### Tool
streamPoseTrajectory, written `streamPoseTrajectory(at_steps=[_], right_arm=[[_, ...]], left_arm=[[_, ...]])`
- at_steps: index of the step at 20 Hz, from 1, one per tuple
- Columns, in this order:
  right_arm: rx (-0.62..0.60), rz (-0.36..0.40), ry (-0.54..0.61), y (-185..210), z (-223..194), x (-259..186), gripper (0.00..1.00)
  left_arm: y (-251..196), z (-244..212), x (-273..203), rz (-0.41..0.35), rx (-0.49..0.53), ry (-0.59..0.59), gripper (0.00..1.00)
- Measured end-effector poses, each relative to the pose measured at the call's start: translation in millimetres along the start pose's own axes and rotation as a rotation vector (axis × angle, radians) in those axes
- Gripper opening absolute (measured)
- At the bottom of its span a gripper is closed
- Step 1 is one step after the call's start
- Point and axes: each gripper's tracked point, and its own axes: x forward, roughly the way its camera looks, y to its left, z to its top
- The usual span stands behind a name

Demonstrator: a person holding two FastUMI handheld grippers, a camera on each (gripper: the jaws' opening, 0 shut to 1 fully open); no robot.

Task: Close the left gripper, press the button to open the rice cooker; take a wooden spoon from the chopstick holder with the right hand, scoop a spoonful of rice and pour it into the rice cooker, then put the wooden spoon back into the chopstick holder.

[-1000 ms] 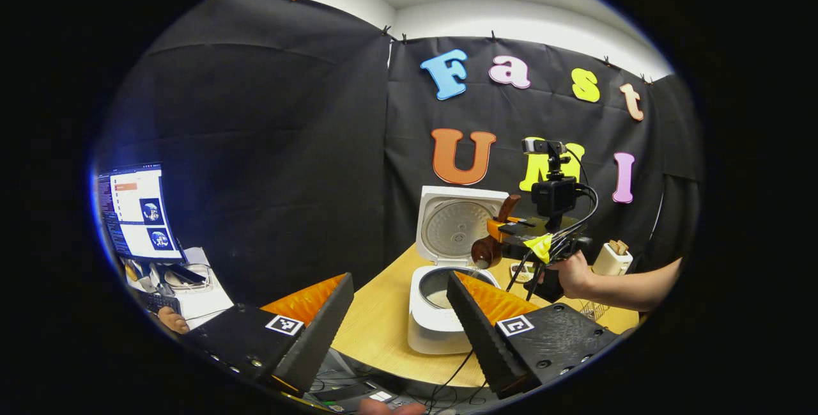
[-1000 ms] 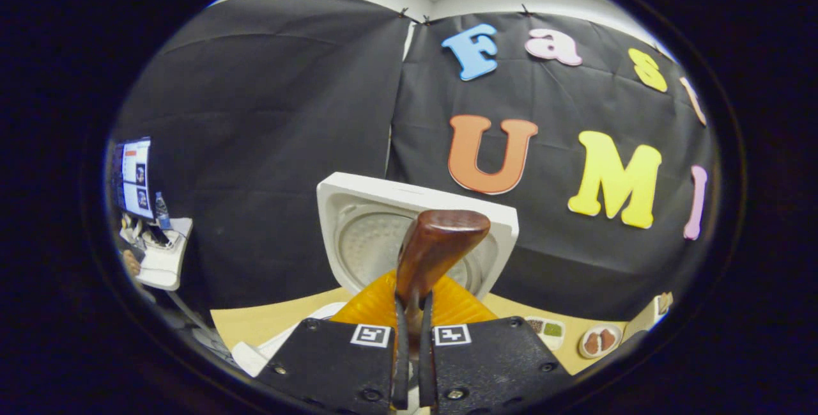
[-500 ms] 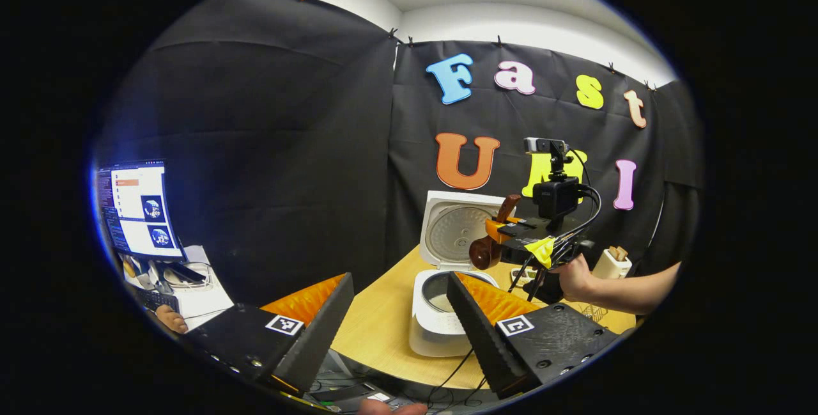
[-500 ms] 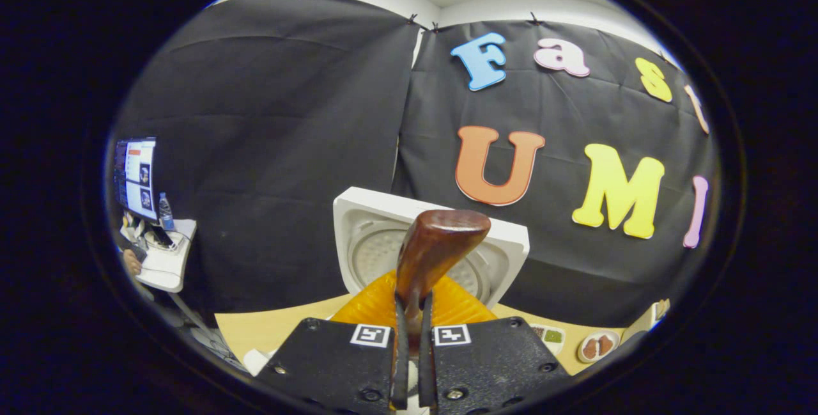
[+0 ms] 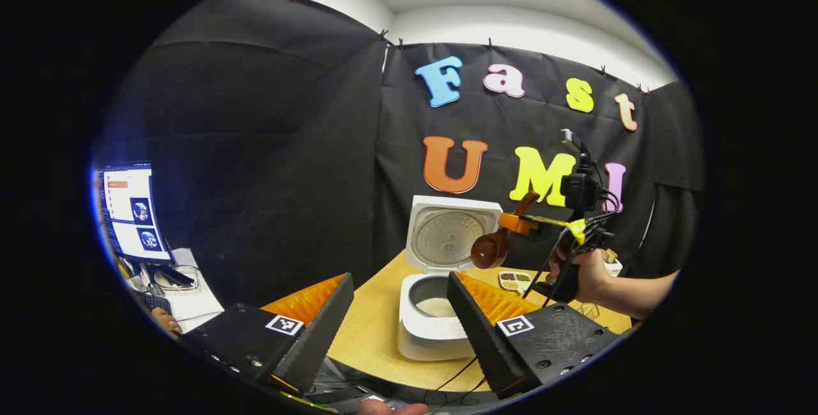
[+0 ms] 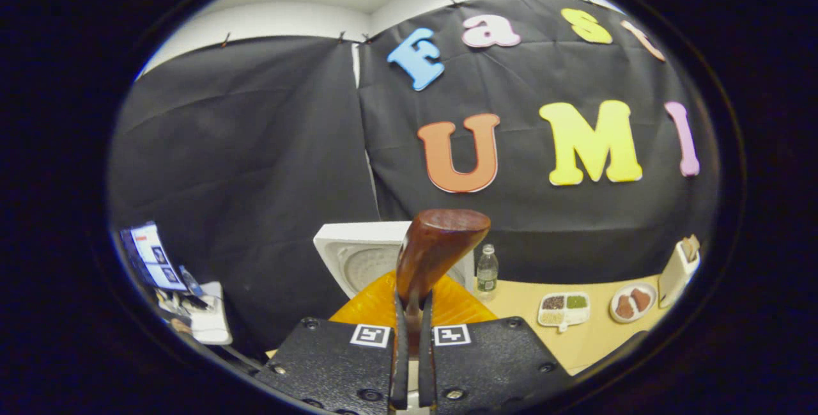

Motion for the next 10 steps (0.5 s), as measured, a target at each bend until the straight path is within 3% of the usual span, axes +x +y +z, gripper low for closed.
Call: streamPoseTrajectory(at_steps=[3, 10], right_arm=[[0.114, -0.048, -0.022, -37.1, 19.1, -31.5, 0.12], [0.193, -0.249, -0.093, -149.6, 44.1, -124.7, 0.11]], left_arm=[[-18.5, -1.8, 8.6, -0.052, -0.004, 0.006, 0.94], [-54.4, -1.3, 18.9, -0.158, 0.018, -0.001, 0.94]])
